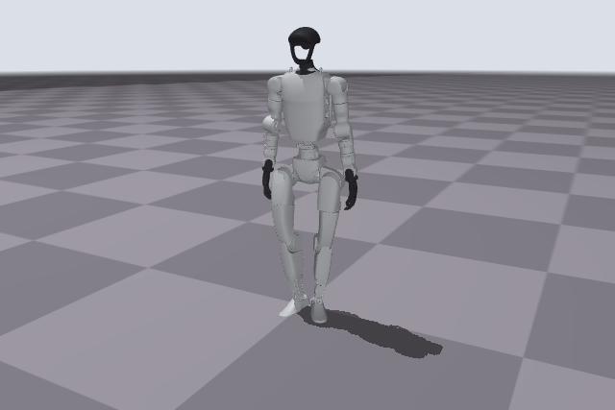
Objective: Upper body actions
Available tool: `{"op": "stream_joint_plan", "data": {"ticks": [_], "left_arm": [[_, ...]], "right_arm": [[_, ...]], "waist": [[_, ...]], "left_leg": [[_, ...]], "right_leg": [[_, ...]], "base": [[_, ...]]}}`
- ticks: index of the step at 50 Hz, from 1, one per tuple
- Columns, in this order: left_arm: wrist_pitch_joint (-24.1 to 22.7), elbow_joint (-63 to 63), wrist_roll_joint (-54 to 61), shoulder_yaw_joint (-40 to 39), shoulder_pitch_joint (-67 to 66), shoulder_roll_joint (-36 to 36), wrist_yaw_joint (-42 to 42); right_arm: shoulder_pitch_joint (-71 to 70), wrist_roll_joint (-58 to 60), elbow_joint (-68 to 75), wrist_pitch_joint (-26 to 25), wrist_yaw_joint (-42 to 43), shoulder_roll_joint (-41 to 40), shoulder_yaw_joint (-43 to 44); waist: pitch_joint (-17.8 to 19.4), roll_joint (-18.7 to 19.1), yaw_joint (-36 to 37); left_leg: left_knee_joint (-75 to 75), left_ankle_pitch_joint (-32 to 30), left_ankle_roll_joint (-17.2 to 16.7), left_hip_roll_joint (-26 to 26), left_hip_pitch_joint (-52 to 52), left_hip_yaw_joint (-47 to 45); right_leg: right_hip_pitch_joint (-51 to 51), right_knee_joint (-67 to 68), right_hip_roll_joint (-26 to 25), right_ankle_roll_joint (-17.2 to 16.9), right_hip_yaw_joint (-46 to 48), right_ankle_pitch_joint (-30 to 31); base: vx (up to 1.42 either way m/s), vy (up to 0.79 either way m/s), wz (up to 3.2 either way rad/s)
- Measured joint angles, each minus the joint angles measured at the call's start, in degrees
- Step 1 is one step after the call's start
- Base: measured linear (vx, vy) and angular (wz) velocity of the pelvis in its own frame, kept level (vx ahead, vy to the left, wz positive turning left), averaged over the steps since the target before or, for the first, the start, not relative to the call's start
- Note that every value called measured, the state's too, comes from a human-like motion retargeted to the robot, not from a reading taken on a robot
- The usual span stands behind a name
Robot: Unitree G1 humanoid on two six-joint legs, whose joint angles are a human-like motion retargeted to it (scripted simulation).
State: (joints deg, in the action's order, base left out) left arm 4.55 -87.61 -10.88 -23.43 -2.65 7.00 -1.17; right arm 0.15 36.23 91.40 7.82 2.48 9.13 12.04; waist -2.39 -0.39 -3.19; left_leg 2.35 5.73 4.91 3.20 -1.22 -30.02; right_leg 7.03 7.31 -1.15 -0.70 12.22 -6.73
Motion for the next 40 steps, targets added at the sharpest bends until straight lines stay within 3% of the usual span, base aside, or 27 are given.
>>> {"op": "stream_joint_plan", "data": {"ticks": [3,5,10,12,15,28,40], "left_arm": [[0.15,-0.47,0.04,-0.62,-0.63,0.05,-0.53],[0.61,-0.87,0.35,-0.35,-0.77,0.22,0.11],[2.94,-1.48,0.62,-0.63,-0.47,0.8,3.64],[3.6,-0.99,0.65,-0.89,-0.88,0.83,3.0],[5.16,-0.44,0.6,-1.48,-0.56,0.33,1.29],[4.4,0.99,-3.67,0.74,-1.76,1.2,-0.49],[3.95,0.0,-2.83,0.08,-1.8,-0.58,-0.22]], "right_arm": [[-0.82,0.94,0.04,-0.02,0.69,0.04,-1.46],[-1.07,1.75,-0.25,-0.03,0.42,-0.05,-1.65],[0.22,2.23,-0.09,0.23,0.2,-0.61,-1.38],[0.95,2.47,0.63,-0.22,-0.37,-0.72,-1.42],[0.97,3.23,1.22,-1.25,-1.94,-0.95,-0.74],[-0.67,1.08,1.02,-0.57,-1.45,-0.27,-1.96],[1.37,1.67,3.86,-1.67,0.15,1.55,-1.01]], "waist": [[0.4,0.86,0.26],[1.03,0.79,-0.51],[1.54,0.04,-1.44],[1.08,-0.82,-0.1],[0.61,-0.95,2.52],[0.82,0.87,1.69],[1.63,-0.9,6.2]], "left_leg": [[0.33,-0.07,0.09,-0.88,0.01,-0.71],[0.39,-0.17,0.07,-0.68,0.49,-0.91],[-0.16,-0.16,-0.39,-0.54,2.09,0.51],[-0.35,0.01,-0.72,-0.15,2.75,0.06],[-0.18,0.13,-1.32,-0.56,3.08,-1.56],[-1.88,-0.51,-3.41,-4.16,1.97,0.1],[-7.27,-3.74,-4.67,-4.39,-7.41,9.46]], "right_leg": [[0.7,2.18,1.24,2.19,5.02,0.24],[0.12,1.84,2.96,0.69,7.26,3.45],[-1.42,0.54,2.61,-2.58,-2.11,1.65],[-3.18,-1.85,3.24,-0.84,1.99,2.25],[-3.75,-3.3,2.65,-0.8,0.58,2.98],[-5.76,-5.55,0.68,0.96,4.64,3.0],[-8.32,-8.35,1.87,2.34,16.73,-0.12]], "base": [[-0.04,0.02,-0.54],[0.0,0.0,0.0],[0.07,-0.07,0.34],[0.13,-0.09,-0.18],[0.0,-0.06,-0.35],[-0.02,-0.09,0.2],[-0.06,-0.05,1.15]]}}
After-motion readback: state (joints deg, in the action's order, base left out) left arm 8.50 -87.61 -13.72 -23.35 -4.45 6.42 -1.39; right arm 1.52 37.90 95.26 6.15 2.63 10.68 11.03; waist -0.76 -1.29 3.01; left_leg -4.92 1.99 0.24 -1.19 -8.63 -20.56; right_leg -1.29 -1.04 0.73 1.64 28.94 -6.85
